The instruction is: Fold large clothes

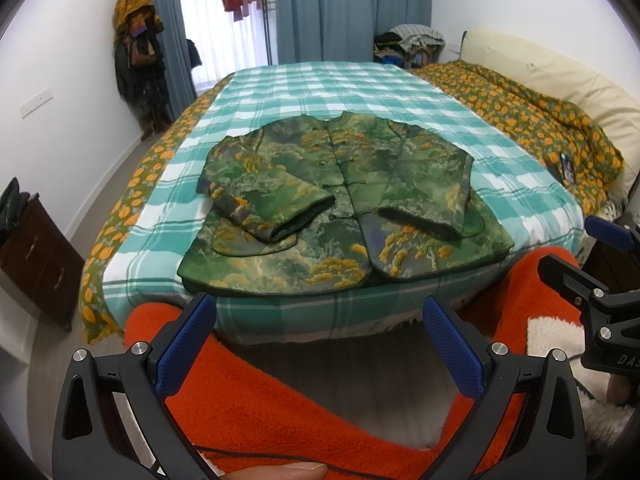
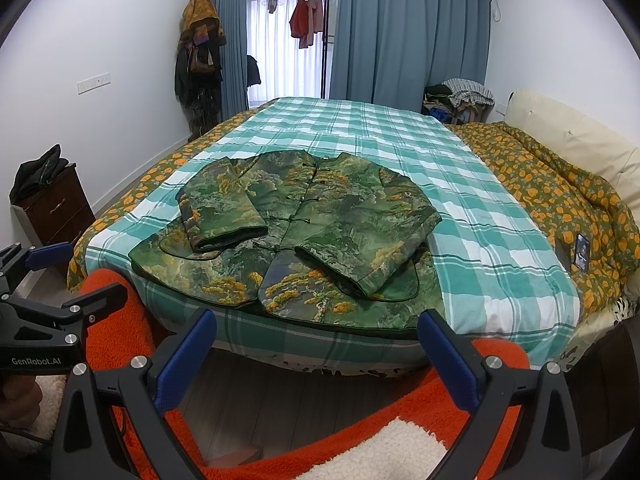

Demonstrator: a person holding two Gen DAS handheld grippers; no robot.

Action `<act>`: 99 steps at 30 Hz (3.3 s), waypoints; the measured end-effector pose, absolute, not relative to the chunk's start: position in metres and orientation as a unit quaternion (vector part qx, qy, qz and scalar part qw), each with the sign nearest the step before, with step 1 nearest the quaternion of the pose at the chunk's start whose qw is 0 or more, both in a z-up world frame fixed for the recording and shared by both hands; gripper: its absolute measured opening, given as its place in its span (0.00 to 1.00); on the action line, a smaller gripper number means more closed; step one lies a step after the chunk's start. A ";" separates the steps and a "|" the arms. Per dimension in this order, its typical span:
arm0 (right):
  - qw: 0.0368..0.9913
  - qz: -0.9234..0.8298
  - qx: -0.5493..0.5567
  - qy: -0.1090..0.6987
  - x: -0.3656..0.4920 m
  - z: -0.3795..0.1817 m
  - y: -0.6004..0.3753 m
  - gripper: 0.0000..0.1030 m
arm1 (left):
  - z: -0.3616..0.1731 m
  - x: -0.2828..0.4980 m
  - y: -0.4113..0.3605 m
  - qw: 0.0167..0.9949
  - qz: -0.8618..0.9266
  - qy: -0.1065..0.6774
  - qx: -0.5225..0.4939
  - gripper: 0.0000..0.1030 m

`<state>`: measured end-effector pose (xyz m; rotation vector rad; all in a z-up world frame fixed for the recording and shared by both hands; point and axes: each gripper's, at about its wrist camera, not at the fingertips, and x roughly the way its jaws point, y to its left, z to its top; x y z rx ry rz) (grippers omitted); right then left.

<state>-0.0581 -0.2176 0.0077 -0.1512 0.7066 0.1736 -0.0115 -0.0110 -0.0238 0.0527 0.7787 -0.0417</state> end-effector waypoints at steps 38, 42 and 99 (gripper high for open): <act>0.931 0.086 -0.073 0.348 -0.057 0.008 -0.219 0.99 | -0.023 -0.008 -0.010 0.924 -0.021 0.382 0.026 1.00; 0.931 0.086 -0.073 0.348 -0.054 0.008 -0.219 0.99 | -0.024 -0.009 -0.010 0.924 -0.021 0.382 0.026 1.00; 0.949 0.102 -0.069 0.290 -0.031 0.052 -0.256 0.99 | 0.014 0.014 0.032 0.950 0.000 0.312 -0.006 1.00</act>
